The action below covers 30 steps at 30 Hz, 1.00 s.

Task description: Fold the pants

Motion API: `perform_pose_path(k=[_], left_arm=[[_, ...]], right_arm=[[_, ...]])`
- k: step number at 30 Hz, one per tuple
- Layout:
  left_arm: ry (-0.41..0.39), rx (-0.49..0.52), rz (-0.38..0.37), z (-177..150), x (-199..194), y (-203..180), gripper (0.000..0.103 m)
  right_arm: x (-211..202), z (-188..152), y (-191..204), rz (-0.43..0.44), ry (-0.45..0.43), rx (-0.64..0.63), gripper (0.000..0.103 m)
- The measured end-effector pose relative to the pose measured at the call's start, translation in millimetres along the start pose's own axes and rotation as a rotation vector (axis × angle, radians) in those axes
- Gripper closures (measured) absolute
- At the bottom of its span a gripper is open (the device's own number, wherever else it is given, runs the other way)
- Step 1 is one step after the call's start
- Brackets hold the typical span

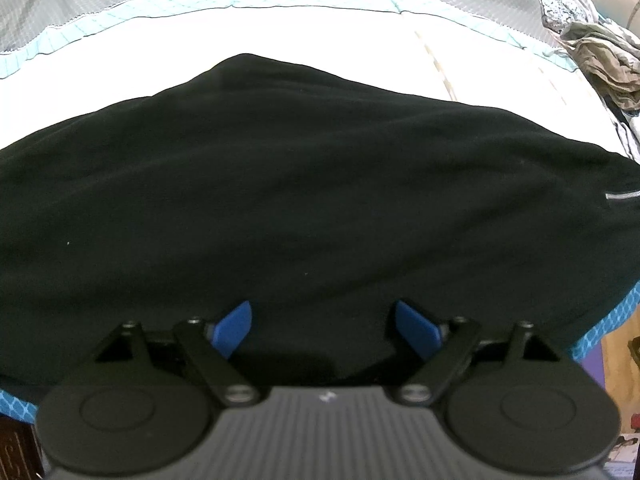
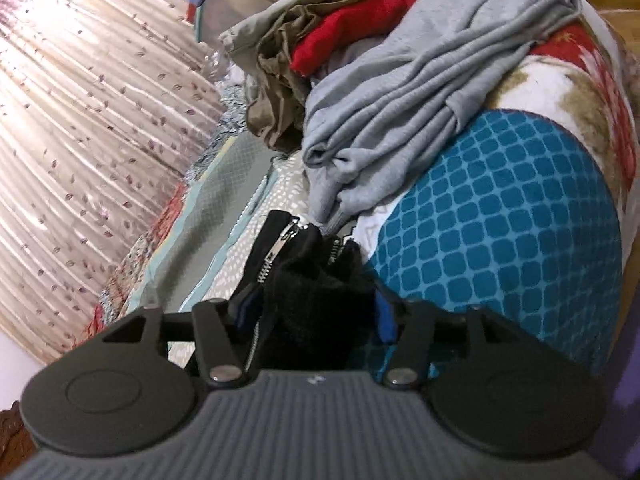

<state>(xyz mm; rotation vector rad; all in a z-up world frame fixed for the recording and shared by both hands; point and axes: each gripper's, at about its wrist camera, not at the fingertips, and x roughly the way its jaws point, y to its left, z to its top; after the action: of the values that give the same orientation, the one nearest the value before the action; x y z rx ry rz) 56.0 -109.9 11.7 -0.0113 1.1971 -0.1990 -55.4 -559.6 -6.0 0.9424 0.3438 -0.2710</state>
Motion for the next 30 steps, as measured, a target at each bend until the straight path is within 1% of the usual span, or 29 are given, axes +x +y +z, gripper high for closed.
perform_pose_path(k=[4,11,18,22,25,27,28,30], left_arm=[[-0.001,0.004,-0.001,0,0,0,0.020],[-0.003,0.002,0.002,-2,1,0,0.020],[-0.005,0.002,0.004,-2,0,0,0.020],[-0.008,0.007,0.000,-3,1,0,0.017],[-0.011,0.009,0.000,-4,1,0,0.016],[-0.013,0.009,0.000,-5,1,0,0.016],[-0.014,0.008,0.000,-5,1,0,0.016],[-0.014,0.008,-0.001,-5,1,0,0.016]], right_arm=[[3,0,2,-0.019,-0.004,0.037,0.043],[5,-3,9,-0.028,0.025,0.006,0.044],[9,3,-10,0.012,0.035,0.145,0.044],[8,5,-13,0.027,0.047,0.162,0.044],[8,6,-11,0.013,0.058,0.154,0.048],[10,8,-8,-0.016,0.065,0.137,0.061],[11,9,-8,-0.028,0.069,0.126,0.062],[11,10,-7,-0.036,0.073,0.113,0.069]])
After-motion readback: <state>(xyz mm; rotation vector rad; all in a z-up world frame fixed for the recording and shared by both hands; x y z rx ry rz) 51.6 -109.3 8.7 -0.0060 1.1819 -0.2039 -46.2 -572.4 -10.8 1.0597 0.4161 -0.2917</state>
